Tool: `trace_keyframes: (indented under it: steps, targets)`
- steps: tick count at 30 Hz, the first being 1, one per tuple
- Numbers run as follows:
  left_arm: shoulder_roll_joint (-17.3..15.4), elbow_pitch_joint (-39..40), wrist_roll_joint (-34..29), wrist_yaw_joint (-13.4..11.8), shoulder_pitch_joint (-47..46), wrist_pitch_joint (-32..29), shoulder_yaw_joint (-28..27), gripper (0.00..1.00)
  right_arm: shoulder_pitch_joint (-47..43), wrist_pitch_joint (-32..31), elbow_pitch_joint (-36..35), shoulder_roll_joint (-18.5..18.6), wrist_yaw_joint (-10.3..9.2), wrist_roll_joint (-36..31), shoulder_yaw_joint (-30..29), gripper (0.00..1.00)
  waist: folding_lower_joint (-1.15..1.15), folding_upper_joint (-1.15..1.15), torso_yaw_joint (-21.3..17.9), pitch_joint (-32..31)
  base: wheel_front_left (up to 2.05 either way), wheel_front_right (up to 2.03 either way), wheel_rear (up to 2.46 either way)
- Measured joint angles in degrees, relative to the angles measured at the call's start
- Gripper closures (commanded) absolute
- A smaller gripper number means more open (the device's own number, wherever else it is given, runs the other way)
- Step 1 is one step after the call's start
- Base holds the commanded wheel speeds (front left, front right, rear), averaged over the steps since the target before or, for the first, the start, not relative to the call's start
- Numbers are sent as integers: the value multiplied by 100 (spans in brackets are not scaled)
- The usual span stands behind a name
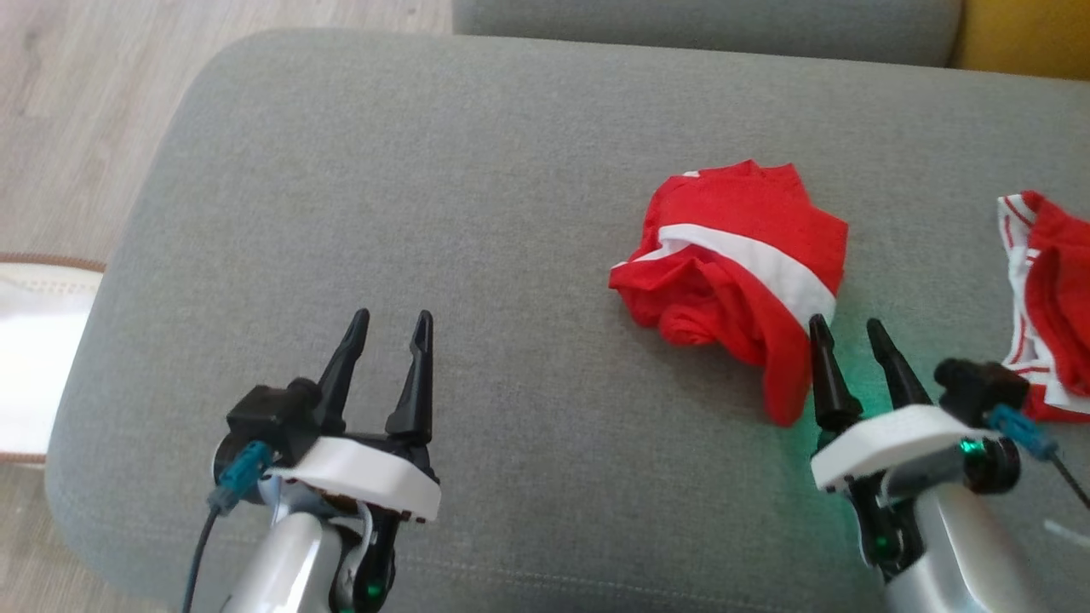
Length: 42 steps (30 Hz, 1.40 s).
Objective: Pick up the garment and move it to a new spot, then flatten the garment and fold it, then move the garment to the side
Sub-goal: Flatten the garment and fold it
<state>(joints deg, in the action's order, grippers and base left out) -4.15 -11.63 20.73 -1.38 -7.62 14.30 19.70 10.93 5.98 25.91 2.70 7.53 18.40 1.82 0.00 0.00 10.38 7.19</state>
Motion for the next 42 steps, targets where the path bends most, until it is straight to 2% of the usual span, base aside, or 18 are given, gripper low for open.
trace_keyframes:
  steps: [7, 8, 9, 10, 11, 17, 25, 30, 34, 39, 42]
  targets:
    - [75, -109, -70, 90, -6, 0, -46, 0, 274, -76, 511, 2, 0, 179, 138, 0, 0, 0, 136, 106, 0, 0, 0]
    - [77, -112, -107, 94, -7, 0, -53, 0, 274, -102, 579, 2, 0, 189, 152, 11, 0, 0, 149, 115, 0, 0, 0]
    - [82, -115, -118, 96, -9, 0, -57, 0, 275, -113, 656, 2, 0, 215, 156, 60, 0, 0, 160, 122, 0, 0, 0]
    - [86, -121, -130, 98, -11, 0, -62, 0, 275, -146, 713, 2, 0, 232, 167, 93, 0, 0, 170, 128, 0, 0, 0]
    - [88, -127, -143, 120, -14, 0, -71, 0, 275, -149, 754, 2, 0, 232, 177, 100, 0, 0, 178, 135, 0, 0, 0]
    - [104, -153, -148, 136, -58, 0, -155, 0, 502, 56, 782, 3, 0, 99, 152, 100, 0, 0, 202, 138, 0, 0, 0]
    - [121, -178, -126, 136, -87, 0, -190, 0, 895, 149, 174, 11, 0, -644, 181, 100, 0, 0, 178, -32, 0, 0, 0]
    - [127, -157, 21, 83, -82, 0, -188, 0, 1887, -258, -246, 183, 0, -987, 823, 100, 0, 0, 135, -173, 0, 0, 0]
    - [130, -138, 122, 35, -54, 0, -177, 0, 3016, -294, -335, 387, 0, -881, 1259, 100, 0, 0, 137, -290, 0, 0, 0]
    - [132, -78, 163, -21, 87, 0, -188, 0, 3942, 120, -313, 453, 0, -595, 1327, 100, 0, 0, 168, -401, 0, 0, 0]
    - [131, -62, 161, -22, 180, 0, -216, 0, 3915, 259, -2, 632, 0, -527, 1163, 100, 0, 0, 169, -427, 0, 0, 0]
